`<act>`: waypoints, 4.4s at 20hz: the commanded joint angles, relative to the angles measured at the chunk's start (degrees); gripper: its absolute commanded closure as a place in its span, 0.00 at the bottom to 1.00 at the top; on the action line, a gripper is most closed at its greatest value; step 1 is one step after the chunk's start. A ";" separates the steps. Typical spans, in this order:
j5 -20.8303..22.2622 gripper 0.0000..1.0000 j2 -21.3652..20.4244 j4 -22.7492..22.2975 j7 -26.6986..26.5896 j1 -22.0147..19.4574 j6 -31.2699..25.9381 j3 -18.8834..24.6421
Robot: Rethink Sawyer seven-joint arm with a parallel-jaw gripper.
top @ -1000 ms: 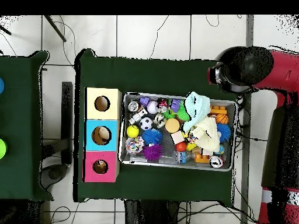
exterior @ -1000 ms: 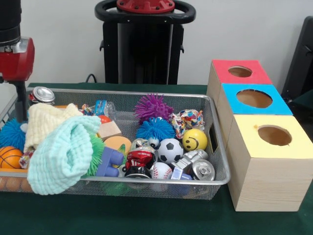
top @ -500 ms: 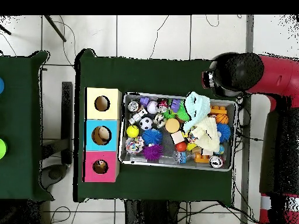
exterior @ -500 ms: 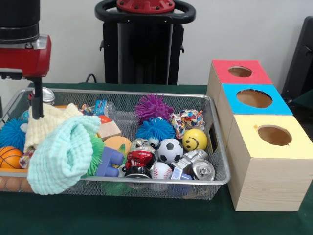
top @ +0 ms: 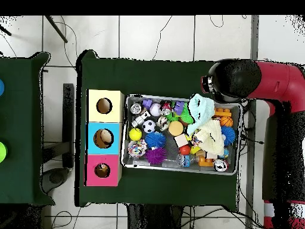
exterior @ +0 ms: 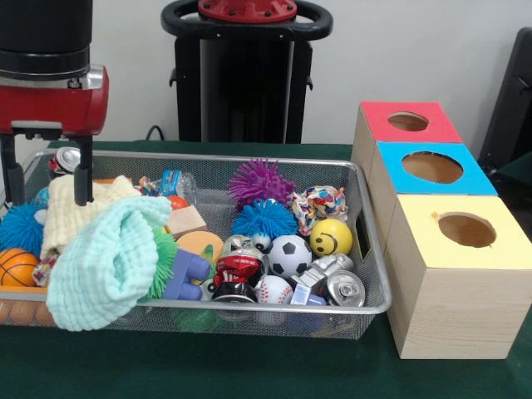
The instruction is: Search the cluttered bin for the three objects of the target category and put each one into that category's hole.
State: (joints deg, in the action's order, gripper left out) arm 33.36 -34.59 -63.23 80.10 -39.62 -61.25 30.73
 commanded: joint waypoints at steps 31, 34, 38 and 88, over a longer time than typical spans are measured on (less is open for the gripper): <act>0.50 0.00 4.15 -15.45 -2.76 -1.99 14.73 0.07; 0.63 0.00 4.67 -15.87 -2.54 -2.26 15.85 -0.11; 0.76 0.00 4.38 -17.47 -1.57 -2.61 17.69 -0.62; 5.77 0.00 7.33 -26.29 -0.27 -6.95 31.29 -2.69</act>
State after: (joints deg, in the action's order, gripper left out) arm 33.42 -33.81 -87.15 80.10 -46.93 -35.63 30.11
